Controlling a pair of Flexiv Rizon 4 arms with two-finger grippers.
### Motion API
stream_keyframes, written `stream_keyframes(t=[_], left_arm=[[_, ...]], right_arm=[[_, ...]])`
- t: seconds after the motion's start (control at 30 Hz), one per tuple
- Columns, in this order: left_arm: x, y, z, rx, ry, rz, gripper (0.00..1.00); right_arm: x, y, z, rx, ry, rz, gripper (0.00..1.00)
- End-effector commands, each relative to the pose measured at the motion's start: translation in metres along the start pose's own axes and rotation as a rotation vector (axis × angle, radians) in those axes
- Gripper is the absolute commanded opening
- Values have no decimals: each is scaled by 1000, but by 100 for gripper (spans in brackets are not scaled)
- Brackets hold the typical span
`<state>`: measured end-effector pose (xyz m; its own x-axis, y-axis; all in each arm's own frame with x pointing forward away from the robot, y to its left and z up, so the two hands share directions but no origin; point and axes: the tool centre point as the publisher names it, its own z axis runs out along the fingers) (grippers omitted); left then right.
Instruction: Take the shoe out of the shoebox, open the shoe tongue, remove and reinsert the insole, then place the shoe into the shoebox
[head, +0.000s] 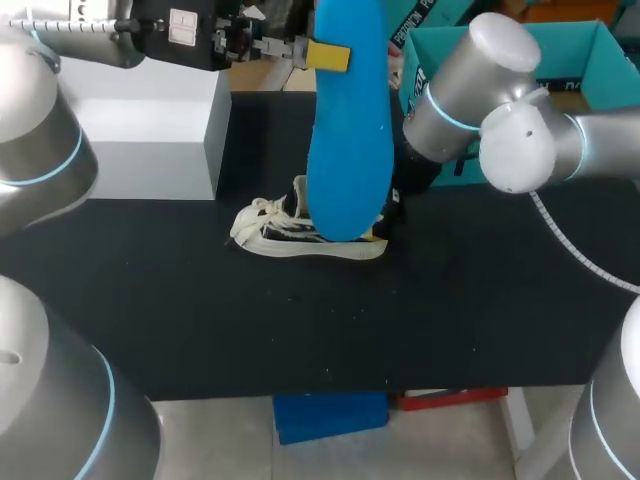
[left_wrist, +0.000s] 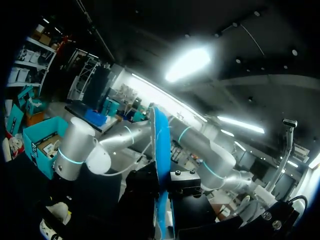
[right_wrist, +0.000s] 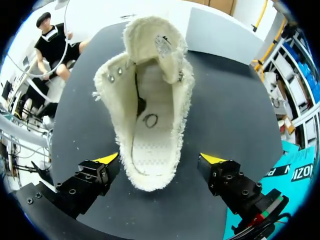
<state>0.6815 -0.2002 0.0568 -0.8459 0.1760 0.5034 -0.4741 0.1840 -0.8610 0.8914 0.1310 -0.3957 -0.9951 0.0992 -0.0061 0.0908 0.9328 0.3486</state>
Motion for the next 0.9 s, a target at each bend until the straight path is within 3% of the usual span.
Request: stream_keyframes(t=[0.03, 0.37, 0.9], left_arm=[[0, 0, 1, 1, -3, 0, 0], [0, 0, 1, 1, -3, 0, 0], [0, 0, 1, 1, -3, 0, 0]], right_arm=[[1, 6, -2, 300, 0, 2, 100], [5, 10, 6, 381, 13, 4, 100], [11, 10, 15, 407, 2, 2, 100]])
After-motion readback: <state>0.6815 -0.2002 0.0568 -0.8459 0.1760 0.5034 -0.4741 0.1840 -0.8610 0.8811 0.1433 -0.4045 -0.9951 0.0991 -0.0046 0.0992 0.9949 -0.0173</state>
